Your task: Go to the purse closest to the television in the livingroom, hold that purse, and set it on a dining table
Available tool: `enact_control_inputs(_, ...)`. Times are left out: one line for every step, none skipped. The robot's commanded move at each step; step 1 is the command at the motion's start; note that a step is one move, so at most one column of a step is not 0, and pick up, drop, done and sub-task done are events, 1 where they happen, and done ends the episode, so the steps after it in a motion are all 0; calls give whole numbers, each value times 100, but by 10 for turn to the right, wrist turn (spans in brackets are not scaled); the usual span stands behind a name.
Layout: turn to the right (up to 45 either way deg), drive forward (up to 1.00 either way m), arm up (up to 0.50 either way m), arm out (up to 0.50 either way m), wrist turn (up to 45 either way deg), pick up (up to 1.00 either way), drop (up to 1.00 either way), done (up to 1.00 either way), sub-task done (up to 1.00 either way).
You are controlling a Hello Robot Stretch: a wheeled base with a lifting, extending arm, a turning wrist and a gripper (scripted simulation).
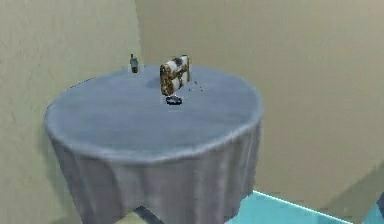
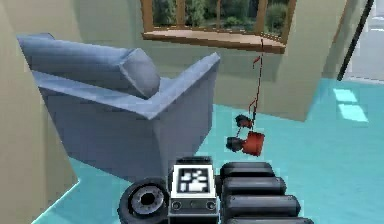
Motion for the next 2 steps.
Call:
enact_control_inputs(210,0,0,0,0,0,0,0,0)
enact_control_inputs(-450,0,0,0,0,0,0,0,0)
